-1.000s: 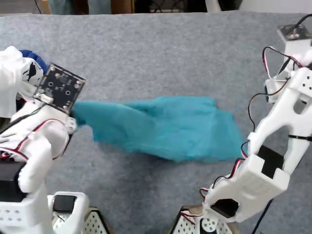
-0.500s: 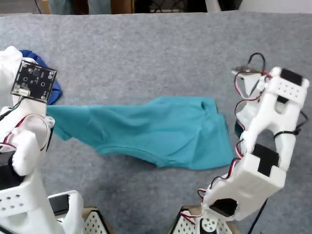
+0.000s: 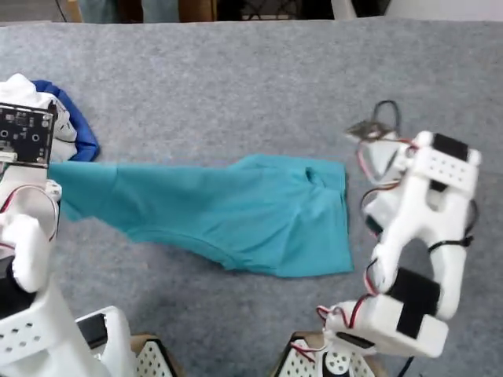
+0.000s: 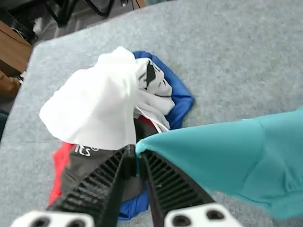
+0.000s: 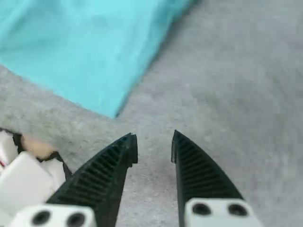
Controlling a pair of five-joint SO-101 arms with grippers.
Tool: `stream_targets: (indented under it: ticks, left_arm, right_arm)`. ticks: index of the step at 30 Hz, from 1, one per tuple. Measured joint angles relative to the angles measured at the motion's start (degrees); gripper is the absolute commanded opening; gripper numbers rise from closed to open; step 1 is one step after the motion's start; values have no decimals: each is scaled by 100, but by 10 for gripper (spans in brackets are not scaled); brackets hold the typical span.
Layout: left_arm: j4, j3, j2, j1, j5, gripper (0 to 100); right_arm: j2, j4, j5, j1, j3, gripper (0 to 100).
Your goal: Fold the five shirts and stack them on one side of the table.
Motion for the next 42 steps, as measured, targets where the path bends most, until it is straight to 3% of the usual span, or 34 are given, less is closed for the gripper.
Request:
stream_targets:
  ticks: [5, 12, 17, 21, 24, 27, 30, 36, 42]
  left_arm:
    - [-448, 598, 0, 0, 0, 29]
    - [-615, 176, 0, -53, 0, 29]
    - [-624, -185, 0, -193, 0, 29]
    - [-897, -756, 9, -905, 343, 29]
    - [-1116, -1231, 0, -1152, 686, 29]
    - [-1257, -1837, 0, -1187, 1099, 29]
    - [-1442, -2514, 0, -800, 1512, 29]
    - [-1503, -3042, 114, 1512, 1960, 30]
    - [-1319, -2637, 1741, 4062, 2374, 30]
  right_arm:
    - [-352, -457, 281, -844, 870, 137]
    - [-1002, -809, 105, -2207, 1486, 138]
    - [-1187, -1073, -563, -3613, 1495, 138]
    - [-1231, -1257, -1248, -3895, 1459, 135]
    - [-1240, -1257, -1916, -3481, 1073, 135]
    - [-1240, -1257, -2549, -2611, 703, 135]
    - [-1240, -1257, -2699, -1609, 589, 135]
    - [-1240, -1266, -2259, -70, 589, 135]
    - [-1240, -1363, -1785, 923, 589, 135]
